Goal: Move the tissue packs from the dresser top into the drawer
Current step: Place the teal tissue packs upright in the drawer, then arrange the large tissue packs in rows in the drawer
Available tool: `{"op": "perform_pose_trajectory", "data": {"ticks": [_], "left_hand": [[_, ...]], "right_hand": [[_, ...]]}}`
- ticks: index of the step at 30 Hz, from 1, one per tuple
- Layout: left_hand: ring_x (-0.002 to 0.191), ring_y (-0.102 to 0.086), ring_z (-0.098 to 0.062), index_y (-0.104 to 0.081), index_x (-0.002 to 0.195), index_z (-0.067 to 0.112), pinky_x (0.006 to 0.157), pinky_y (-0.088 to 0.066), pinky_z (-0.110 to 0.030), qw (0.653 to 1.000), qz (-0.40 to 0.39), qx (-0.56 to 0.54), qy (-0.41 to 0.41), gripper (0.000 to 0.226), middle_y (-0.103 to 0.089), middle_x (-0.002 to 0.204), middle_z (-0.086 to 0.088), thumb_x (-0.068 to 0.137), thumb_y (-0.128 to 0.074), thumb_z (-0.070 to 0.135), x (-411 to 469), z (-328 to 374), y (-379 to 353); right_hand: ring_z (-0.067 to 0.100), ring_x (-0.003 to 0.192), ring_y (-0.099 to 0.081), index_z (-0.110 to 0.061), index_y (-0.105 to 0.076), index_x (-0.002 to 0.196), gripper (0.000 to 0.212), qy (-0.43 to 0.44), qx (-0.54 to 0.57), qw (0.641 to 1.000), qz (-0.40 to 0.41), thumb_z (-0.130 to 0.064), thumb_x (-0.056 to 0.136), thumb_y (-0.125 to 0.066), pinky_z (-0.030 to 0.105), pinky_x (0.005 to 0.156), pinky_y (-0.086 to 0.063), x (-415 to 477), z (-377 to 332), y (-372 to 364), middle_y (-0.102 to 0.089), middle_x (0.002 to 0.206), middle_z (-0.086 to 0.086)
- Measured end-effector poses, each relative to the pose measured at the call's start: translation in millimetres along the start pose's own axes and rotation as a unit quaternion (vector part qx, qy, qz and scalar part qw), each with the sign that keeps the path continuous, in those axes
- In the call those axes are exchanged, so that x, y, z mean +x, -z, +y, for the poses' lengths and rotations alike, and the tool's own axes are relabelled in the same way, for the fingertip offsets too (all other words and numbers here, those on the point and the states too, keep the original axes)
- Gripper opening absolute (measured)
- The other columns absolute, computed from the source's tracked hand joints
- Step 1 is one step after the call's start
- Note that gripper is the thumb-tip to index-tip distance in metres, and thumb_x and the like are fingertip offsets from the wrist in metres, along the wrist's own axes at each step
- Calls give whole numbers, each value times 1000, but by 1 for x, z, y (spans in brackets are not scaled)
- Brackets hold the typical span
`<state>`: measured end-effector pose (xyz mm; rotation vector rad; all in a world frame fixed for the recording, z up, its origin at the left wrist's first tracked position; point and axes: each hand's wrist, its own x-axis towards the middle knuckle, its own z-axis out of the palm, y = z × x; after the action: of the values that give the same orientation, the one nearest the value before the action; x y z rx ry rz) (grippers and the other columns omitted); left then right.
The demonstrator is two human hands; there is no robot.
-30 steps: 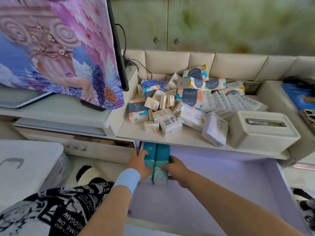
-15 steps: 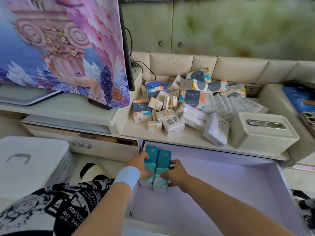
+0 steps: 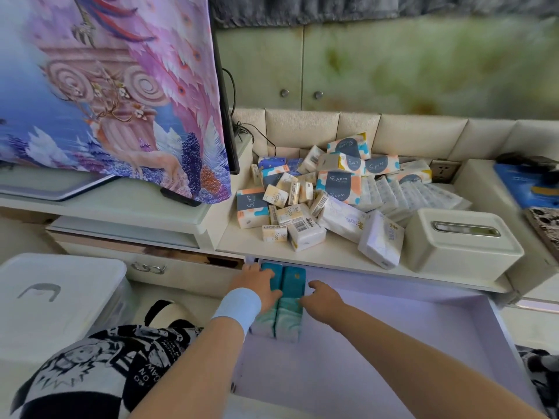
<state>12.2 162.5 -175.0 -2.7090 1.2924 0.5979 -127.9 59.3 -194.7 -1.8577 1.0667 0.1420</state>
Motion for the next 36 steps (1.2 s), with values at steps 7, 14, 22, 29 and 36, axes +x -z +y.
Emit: {"op": "perform_pose_trajectory", "data": {"ticks": [7,14,22,29,36], "left_hand": [[124,-48,-27,-50,136,24,101,-44,-40,995,55,-69,-48,45,-49,138,-5,95,-50,42,16,5,93],[138,-32,-30,-33,150,22,111,-34,-44,994,91,-65,-1,57,-33,153,-7,97,-51,31,67,-35,109],[140,-33,-31,-25,151,27,110,-38,-43,992,87,-89,14,61,-31,155,-4,95,-52,24,140,-38,111],[141,-18,-40,-31,146,26,113,-31,-44,979,119,-104,127,67,-15,153,-6,88,-60,42,175,-13,96],[127,-41,-36,-42,132,36,99,-46,-40,967,161,-158,120,58,-25,147,-2,80,-67,47,170,-21,94]], "right_hand": [[16,85,-63,-29,-64,115,27,100,-107,982,116,-29,92,-49,31,77,-55,2,-60,51,-66,106,-4],[24,112,-55,-27,-62,122,31,261,-235,920,172,-23,92,-52,37,90,-49,51,-125,55,-57,125,1],[33,130,-34,-23,-43,139,57,236,-436,810,312,-21,83,-54,44,106,-29,132,-172,94,-37,142,12],[37,135,-29,-25,-29,147,75,57,-451,836,307,-16,82,-65,51,105,-36,183,-159,182,-28,147,16],[36,121,-47,-23,-30,148,71,130,-464,813,326,-15,85,-64,50,103,-41,183,-137,192,-46,134,15]]}}
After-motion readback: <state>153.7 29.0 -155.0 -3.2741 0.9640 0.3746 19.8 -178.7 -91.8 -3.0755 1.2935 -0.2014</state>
